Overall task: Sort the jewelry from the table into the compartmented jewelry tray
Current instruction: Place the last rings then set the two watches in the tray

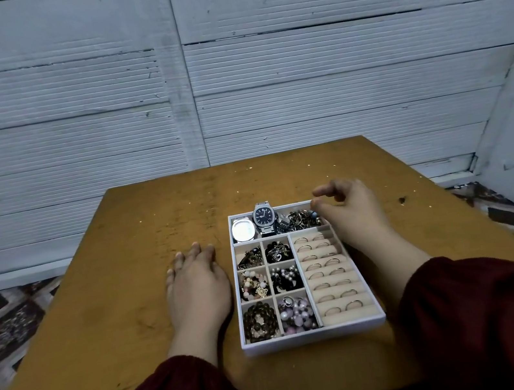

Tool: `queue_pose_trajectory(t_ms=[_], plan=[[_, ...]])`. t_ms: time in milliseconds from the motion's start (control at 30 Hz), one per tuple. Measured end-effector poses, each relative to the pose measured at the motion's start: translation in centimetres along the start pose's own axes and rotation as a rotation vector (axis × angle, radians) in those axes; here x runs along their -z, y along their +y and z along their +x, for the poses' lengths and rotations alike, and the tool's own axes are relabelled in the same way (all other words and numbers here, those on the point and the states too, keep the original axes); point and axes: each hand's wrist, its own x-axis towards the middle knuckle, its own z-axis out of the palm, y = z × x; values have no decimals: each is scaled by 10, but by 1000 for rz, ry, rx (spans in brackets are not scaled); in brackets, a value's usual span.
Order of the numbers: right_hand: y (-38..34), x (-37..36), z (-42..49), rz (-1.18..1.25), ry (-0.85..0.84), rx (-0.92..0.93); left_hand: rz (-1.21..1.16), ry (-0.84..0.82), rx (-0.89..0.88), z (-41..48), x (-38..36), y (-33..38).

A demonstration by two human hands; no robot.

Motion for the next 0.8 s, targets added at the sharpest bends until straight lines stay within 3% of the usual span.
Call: queue_pose_trajectory(t_ms=[100, 167, 400, 600, 800], plan=[[7, 7, -12, 165, -17, -36, -97, -5, 1, 1, -2, -4], [11, 9, -25, 282, -8, -89, -281, 11, -3, 0, -3, -5], [16, 13, -72, 391, -120, -172, -785, 50, 92, -30, 11, 19], [10, 10, -93, 353, -208, -110, -833, -26, 167, -59, 18, 36], [6, 10, -96, 363, -188, -83, -907, -51, 203, -68, 11, 40]])
